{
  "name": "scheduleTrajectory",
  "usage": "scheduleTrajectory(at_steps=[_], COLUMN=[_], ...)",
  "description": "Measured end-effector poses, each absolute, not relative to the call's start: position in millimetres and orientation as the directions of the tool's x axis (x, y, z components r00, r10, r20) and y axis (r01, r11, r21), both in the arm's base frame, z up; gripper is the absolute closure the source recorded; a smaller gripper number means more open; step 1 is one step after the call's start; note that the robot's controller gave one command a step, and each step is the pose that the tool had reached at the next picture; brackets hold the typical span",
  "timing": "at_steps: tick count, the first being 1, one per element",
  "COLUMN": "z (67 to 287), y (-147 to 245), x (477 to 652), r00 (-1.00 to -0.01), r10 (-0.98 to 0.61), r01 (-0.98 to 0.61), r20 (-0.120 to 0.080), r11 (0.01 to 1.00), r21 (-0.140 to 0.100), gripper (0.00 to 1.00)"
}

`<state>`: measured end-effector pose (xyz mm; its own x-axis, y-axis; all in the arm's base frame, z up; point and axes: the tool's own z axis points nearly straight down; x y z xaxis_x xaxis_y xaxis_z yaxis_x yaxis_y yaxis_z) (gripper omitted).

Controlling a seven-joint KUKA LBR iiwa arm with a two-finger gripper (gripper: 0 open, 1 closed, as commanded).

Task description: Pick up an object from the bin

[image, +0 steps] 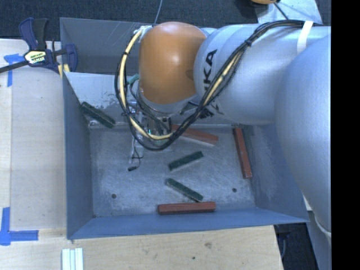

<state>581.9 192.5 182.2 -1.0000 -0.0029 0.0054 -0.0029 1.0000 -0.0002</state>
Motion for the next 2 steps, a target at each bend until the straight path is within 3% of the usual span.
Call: scheduleTrajectory(at_steps=[1, 2], z=[184.9, 135.2], y=[190.2, 147.7], x=[585.7, 607.0], r00=[-1.0, -1.0], r10=[-0.004, -0.013], r01=[-0.004, -0.013], r20=[-0.005, -0.004], r11=[1.0, 1.0], r21=[0.002, 0.001], gripper=[0.0, 0.0])
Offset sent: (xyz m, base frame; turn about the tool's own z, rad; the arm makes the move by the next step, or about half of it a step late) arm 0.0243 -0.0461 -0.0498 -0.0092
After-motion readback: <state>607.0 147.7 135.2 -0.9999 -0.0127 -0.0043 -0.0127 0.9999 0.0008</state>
